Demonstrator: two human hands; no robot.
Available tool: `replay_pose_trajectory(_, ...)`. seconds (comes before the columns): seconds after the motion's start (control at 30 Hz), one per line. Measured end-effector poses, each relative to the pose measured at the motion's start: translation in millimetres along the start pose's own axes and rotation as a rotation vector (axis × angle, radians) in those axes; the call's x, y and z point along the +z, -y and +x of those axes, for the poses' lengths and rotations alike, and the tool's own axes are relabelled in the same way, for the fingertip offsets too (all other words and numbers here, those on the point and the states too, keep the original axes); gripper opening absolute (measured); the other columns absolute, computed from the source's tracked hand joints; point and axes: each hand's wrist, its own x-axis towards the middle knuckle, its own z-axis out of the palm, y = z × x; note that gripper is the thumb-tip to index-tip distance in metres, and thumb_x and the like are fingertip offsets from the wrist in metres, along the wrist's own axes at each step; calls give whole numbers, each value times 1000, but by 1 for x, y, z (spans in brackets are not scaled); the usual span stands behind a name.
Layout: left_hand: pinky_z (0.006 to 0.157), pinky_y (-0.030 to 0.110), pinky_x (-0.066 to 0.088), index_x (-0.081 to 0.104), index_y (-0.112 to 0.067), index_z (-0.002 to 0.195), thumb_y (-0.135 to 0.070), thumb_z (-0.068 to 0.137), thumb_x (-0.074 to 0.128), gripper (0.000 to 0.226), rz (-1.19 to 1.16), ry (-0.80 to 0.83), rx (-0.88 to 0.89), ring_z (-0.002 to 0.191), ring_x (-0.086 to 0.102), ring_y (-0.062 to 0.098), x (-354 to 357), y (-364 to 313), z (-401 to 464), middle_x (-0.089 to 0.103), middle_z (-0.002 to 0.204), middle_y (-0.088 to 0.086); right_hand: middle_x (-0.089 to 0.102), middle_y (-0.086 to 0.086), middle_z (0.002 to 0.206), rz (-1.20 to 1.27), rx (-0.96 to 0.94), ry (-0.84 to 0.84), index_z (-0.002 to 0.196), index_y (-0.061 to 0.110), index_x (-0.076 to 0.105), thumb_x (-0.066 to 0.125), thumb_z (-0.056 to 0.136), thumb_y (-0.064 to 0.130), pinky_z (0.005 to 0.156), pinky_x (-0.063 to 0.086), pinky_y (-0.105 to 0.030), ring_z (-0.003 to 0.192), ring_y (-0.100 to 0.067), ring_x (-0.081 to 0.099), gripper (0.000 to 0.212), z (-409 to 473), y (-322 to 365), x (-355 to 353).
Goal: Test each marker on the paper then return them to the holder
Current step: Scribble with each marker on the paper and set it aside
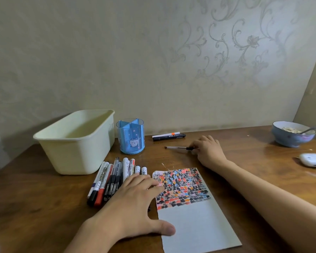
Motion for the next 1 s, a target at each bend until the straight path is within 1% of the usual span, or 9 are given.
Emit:
replay_pose_trajectory(0.2, 120, 34, -3, 18, -45, 154, -97, 63, 45, 108, -8, -11, -1, 145, 1, 3, 0, -1, -2, 12, 157, -26, 69, 4, 85, 586, 113, 35, 92, 30, 68, 67, 93, 19, 71, 52, -34, 81, -18, 65, 11, -66, 8, -49)
replay_pose_trajectory(0.33, 119, 31, -5, 17, -46, 153, -96, 63, 47, 108, -17, -33, -8, 146, -3, 1, -1, -4, -4, 12, 157, -29, 72, -2, 82, 853, 128, 88, 93, 19, 68, 71, 91, 20, 74, 55, -37, 78, -24, 68, 4, -104, 19, -68)
replay_pose_trajectory(0.43, 119, 30, -2, 18, -48, 152, -97, 63, 46, 105, -42, -61, 8, 144, -2, -2, 0, -7, -3, 13, 155, -30, 70, 4, 74, 995, 122, 204, 97, 13, 65, 70, 91, 20, 66, 54, -26, 69, -11, 66, 11, -117, 30, -69)
replay_pose_trajectory(0.5, 117, 25, 0, 19, -48, 151, -94, 69, 44, 97, -46, -106, 24, 142, 2, -5, 0, -10, -3, 17, 153, -30, 66, 3, 69, 1042, 87, 280, 97, 9, 62, 69, 92, 16, 64, 51, -24, 65, -11, 63, 12, -121, 34, -67)
replay_pose_trajectory(0.63, 105, 6, 2, 22, -49, 149, -83, 84, 37, 75, -56, -302, 100, 126, 3, -19, 5, -19, -2, 23, 146, -34, 69, -11, 78, 1226, 49, 409, 94, 7, 61, 69, 93, 18, 66, 54, -28, 70, -20, 65, 14, -128, 41, -71)
replay_pose_trajectory(0.7, 103, -1, 4, 36, -47, 143, -76, 91, 36, 59, -36, -429, 149, 125, 14, -19, 6, -24, -2, 37, 136, -33, 71, -15, 81, 1320, 73, 454, 93, 5, 62, 66, 92, 25, 68, 55, -28, 73, -22, 68, 20, -132, 47, -77)
replay_pose_trajectory(0.8, 101, 6, 24, 57, -39, 120, -64, 95, 43, 38, -74, -548, 240, 114, 44, -7, 10, -29, 0, 57, 112, -26, 73, -21, 82, 1398, 110, 468, 93, 0, 65, 68, 93, 27, 69, 58, -29, 74, -26, 73, 28, -136, 54, -81)
replay_pose_trajectory(0.9, 88, 13, 36, 57, -37, 107, -54, 91, 50, 24, -119, -606, 289, 99, 48, -4, 14, -32, 1, 55, 98, -24, 74, -23, 86, 1397, 94, 505, 96, 1, 71, 67, 88, 30, 73, 59, -30, 79, -28, 74, 31, -138, 58, -81)
replay_pose_trajectory(1.0, 76, 18, 41, 54, -39, 99, -50, 89, 49, 16, -172, -598, 250, 90, 49, -2, 15, -36, 0, 51, 92, -24, 75, -23, 90, 1375, 90, 515, 101, -9, 67, 67, 93, 28, 76, 61, -32, 84, -30, 75, 38, -139, 60, -81)
